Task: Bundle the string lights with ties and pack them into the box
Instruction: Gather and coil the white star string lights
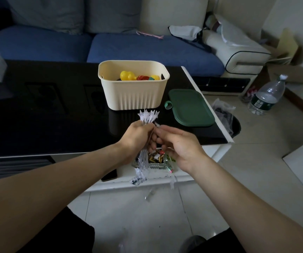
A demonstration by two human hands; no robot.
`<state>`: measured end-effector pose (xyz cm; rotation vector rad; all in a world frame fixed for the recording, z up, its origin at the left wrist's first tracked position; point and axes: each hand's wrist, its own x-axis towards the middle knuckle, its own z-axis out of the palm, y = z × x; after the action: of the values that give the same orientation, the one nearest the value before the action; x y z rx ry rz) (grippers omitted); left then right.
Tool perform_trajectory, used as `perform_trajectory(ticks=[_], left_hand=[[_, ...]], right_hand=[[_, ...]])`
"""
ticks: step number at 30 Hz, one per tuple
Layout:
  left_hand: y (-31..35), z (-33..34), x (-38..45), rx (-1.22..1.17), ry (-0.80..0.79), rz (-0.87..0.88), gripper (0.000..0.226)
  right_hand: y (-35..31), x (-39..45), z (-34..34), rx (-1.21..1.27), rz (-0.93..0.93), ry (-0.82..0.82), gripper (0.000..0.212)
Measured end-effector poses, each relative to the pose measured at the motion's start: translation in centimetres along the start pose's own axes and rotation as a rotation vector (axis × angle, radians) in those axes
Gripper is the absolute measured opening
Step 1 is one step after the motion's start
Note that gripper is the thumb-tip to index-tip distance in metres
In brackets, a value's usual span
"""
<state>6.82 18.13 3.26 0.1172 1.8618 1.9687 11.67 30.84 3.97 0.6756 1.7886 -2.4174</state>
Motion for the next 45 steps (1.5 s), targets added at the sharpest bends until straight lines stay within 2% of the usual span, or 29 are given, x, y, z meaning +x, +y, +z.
perform_trajectory(ticks=[2,4,6,10,13,15,21,25,32,33,35,38,40,45], left_hand=[[0.0,0.0,0.0,-0.011,0.041,0.005,0.033],[0.0,0.0,0.0,-0.025,0.065,0.002,0.031],[0.0,0.0,0.2,-0.036,0.058,-0.005,0.032],[0.1,0.3,0.3,-0.048,-0.024,-0.052,0.037],[-0.2,0.4,0.3,-0.034,-0.045,-0.093,0.029],[-0.3,0.3,0.3,-0.01,-0.052,-0.09,0.026],[-0.4,0.3,0.0,0.073,-0.034,-0.002,0.038],[-0.5,0.4,0.0,0.084,-0.021,0.041,0.041],[-0.4,0.5,-0.1,0.04,-0.05,0.014,0.037],[-0.4,0.5,0.0,0.026,-0.043,0.008,0.036],[-0.4,0.4,0.0,0.002,-0.033,0.0,0.035],[-0.2,0.5,-0.1,-0.012,-0.058,-0.018,0.037],[-0.2,0.5,-0.2,-0.024,-0.073,-0.037,0.038],[-0.1,0.6,-0.3,-0.016,-0.159,-0.09,0.044]], right_hand=[[-0.1,0.0,0.0,0.085,0.108,-0.037,0.031],[-0.2,-0.1,0.0,0.148,0.112,-0.04,0.027],[-0.3,-0.2,0.0,0.143,0.023,-0.022,0.022],[0.1,-0.4,0.3,-0.033,-0.208,-0.005,0.019],[0.4,-0.2,0.1,-0.234,-0.362,0.004,0.022],[0.5,-0.1,0.0,-0.292,-0.393,-0.009,0.02],[0.3,0.4,0.1,-0.206,-0.206,0.021,0.011],[0.1,0.7,0.0,-0.125,-0.047,-0.001,0.022],[-0.1,0.8,-0.4,-0.051,0.053,-0.075,0.012],[-0.1,0.8,-0.4,-0.053,0.07,-0.099,0.016],[-0.2,0.7,-0.3,-0.04,0.081,-0.127,0.021],[-0.1,0.9,-0.4,0.023,0.039,-0.118,0.007],[0.0,0.9,-0.3,0.042,0.006,-0.105,0.013],[0.1,0.4,0.0,0.035,-0.034,-0.065,0.015]])
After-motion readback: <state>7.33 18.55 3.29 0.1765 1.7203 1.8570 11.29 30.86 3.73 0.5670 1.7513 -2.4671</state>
